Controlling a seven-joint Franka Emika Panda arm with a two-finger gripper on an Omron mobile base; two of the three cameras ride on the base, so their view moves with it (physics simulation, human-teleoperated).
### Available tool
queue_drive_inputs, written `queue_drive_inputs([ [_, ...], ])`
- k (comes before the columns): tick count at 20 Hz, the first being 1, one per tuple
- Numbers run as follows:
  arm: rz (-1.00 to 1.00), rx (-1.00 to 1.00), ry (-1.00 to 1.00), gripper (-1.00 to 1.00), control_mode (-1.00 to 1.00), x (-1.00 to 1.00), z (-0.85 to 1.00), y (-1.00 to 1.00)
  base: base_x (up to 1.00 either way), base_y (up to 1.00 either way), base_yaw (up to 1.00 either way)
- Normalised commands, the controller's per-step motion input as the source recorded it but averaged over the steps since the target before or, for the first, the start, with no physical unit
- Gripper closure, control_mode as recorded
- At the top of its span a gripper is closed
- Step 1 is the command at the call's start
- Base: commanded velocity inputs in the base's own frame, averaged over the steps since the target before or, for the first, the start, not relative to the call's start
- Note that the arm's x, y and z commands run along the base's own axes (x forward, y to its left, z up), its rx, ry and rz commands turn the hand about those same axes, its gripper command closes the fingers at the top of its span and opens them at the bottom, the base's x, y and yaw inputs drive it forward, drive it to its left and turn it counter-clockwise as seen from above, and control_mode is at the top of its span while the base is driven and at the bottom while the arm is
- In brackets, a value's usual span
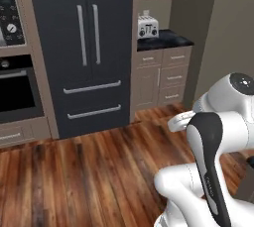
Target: Retrieve the fish from the fridge and place it on the saucepan with marinade on the stove.
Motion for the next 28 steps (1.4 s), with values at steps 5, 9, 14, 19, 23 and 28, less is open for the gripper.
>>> queue_drive_inputs([
  [5,0.00,0.00,0.00,-1.00,1.00,0.00,0.00,0.00,1.00,0.10,0.00],
  [9,0.00,0.00,0.00,-1.00,1.00,0.00,0.00,0.00,0.99,0.10,0.00],
  [14,0.00,0.00,0.00,-1.00,1.00,0.00,0.00,0.00,1.00,0.15,0.00],
  [19,0.00,0.00,0.00,-1.00,1.00,0.00,0.00,0.00,0.97,0.19,0.00],
  [23,0.00,0.00,0.00,-1.00,1.00,0.00,0.00,0.00,0.65,0.24,0.04],
  [28,0.00,0.00,0.00,-1.00,1.00,0.00,0.00,0.00,0.09,0.19,0.15],
])
